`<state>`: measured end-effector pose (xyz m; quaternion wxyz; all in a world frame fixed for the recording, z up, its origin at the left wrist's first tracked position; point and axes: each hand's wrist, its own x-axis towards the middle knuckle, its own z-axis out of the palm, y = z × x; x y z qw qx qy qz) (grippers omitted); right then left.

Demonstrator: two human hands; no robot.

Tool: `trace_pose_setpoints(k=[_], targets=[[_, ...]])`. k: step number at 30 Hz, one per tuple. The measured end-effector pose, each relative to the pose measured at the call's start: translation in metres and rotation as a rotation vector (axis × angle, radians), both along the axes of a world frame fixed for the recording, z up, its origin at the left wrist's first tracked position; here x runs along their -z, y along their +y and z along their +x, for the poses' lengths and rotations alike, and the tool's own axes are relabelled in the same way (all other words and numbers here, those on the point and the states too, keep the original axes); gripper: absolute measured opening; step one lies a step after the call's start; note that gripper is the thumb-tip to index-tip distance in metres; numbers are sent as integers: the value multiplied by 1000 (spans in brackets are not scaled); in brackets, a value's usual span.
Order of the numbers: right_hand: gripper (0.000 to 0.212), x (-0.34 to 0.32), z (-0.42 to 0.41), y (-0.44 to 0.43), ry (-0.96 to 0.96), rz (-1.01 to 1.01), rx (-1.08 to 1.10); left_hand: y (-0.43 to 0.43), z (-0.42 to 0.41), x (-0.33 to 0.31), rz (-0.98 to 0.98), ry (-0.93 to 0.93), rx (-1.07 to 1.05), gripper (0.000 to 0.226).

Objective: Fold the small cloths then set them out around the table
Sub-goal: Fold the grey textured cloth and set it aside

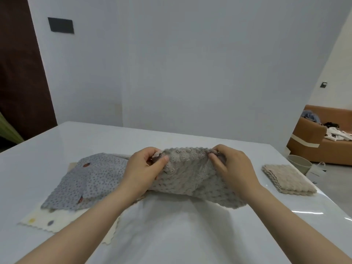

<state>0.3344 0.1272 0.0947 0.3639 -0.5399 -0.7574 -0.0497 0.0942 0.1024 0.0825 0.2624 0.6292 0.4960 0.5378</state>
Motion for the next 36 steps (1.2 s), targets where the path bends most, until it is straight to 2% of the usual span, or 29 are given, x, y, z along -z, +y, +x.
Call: trace_pose_setpoints(k=[7, 12, 18, 20, 25, 29, 31, 33, 36], targets=[[30, -45, 8, -5, 17, 88, 67, -1, 3, -42, 109, -77, -17, 41], [32, -66, 7, -18, 44, 110, 54, -1, 2, -56, 150, -43, -51, 46], [38, -85, 6, -37, 150, 116, -67, -18, -3, -68, 244, -7, -146, 47], [38, -86, 7, -37, 175, 66, -82, -19, -7, -67, 249, 13, -173, 45], [21, -60, 15, -25, 43, -165, -9, -2, -26, -35, 132, 175, -252, 45], [17, -29, 18, -20, 103, -238, -2, 1, -35, -2, 39, 347, -238, 47], [11, -19, 16, -17, 127, -301, 18, 1, -35, 5, -1, 306, -227, 47], [5, -12, 14, -16, 183, -360, -3, -1, -31, 6, -50, 186, -201, 38], [16, -10, 10, -21, 281, -393, -77, -4, -25, 5, -105, 42, -160, 26]])
